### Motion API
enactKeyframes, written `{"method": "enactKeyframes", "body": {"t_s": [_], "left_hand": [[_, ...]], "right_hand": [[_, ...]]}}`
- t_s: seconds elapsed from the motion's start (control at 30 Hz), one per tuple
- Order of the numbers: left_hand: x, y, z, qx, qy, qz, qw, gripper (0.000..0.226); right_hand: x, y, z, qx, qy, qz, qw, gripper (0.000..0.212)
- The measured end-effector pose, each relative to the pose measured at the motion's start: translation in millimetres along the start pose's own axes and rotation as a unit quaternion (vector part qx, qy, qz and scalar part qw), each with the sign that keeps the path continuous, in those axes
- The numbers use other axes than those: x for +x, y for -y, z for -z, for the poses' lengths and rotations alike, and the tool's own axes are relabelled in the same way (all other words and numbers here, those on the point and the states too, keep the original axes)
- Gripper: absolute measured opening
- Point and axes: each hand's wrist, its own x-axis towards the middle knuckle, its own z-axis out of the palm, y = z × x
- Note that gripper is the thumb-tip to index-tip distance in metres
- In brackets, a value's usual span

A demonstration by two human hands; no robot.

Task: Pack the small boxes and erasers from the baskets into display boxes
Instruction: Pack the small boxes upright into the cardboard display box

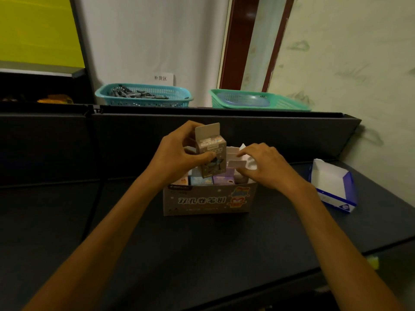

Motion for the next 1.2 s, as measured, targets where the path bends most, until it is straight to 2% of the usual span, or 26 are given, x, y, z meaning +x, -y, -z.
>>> {"method": "enactKeyframes", "body": {"t_s": [0.2, 0.57, 0.83, 1.2], "left_hand": [[16.7, -7.2, -41.6, 0.004, 0.012, 0.026, 1.000, 0.046], [36.1, -8.8, -81.9, -0.032, 0.017, 0.092, 0.995, 0.047], [38.4, 2.0, -79.1, -0.062, 0.058, 0.125, 0.988, 0.045], [39.9, -2.8, -74.0, 0.006, 0.074, 0.095, 0.993, 0.047]], "right_hand": [[1.5, -35.2, 1.5, 0.011, 0.017, 0.015, 1.000, 0.044], [8.9, -70.3, -6.8, 0.168, 0.088, 0.049, 0.981, 0.033], [11.8, -74.5, -6.1, 0.183, 0.093, 0.052, 0.977, 0.036], [9.9, -70.8, -2.7, 0.181, 0.090, 0.049, 0.978, 0.038]]}}
